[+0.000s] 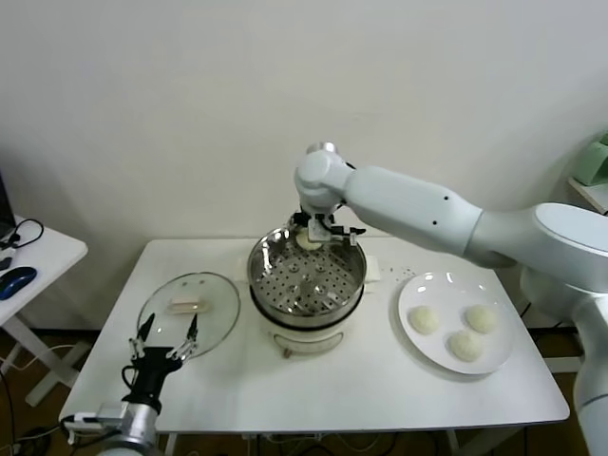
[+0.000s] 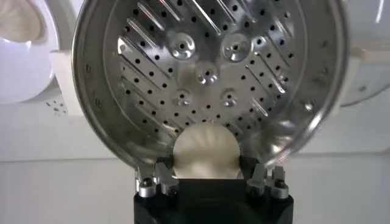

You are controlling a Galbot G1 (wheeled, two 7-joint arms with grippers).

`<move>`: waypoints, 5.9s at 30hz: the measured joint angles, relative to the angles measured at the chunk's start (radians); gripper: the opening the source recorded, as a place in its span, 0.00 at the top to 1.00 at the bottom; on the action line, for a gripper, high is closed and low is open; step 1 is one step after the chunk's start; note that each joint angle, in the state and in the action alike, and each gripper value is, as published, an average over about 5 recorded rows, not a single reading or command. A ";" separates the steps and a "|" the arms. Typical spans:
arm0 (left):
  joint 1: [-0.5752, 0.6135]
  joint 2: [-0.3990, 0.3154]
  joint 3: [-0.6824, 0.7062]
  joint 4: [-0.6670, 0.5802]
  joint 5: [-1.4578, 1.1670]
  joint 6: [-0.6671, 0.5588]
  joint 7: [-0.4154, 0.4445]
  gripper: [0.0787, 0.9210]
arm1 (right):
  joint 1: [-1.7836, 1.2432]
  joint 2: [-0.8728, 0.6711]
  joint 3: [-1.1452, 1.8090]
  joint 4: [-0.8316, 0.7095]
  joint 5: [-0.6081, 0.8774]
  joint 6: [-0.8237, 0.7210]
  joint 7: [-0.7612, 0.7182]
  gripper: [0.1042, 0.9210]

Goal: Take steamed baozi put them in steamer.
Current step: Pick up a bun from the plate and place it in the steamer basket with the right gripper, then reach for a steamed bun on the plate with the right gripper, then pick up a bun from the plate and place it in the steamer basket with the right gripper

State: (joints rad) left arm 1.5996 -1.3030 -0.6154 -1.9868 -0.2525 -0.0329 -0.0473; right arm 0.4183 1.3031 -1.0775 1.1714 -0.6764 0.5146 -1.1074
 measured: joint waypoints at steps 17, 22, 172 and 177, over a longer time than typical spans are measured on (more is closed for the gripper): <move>0.002 -0.011 -0.006 0.005 -0.015 0.008 -0.025 0.12 | -0.078 0.050 0.007 -0.070 -0.086 0.016 0.016 0.27; 0.004 -0.011 -0.009 0.004 -0.017 0.009 -0.027 0.12 | -0.092 0.055 0.008 -0.087 -0.105 0.021 0.019 0.27; 0.064 0.008 -0.017 -0.044 -0.035 -0.009 -0.033 0.12 | 0.330 -0.342 -0.420 -0.113 1.502 -0.756 0.083 0.30; 0.070 0.006 -0.020 -0.058 -0.034 -0.010 -0.032 0.12 | 0.365 -0.247 -0.441 -0.133 1.562 -0.765 0.085 0.31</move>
State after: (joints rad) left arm 1.6700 -1.2966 -0.6355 -2.0450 -0.2863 -0.0427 -0.0795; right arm 0.7834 1.0560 -1.5183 1.0382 0.8851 -0.2506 -1.0221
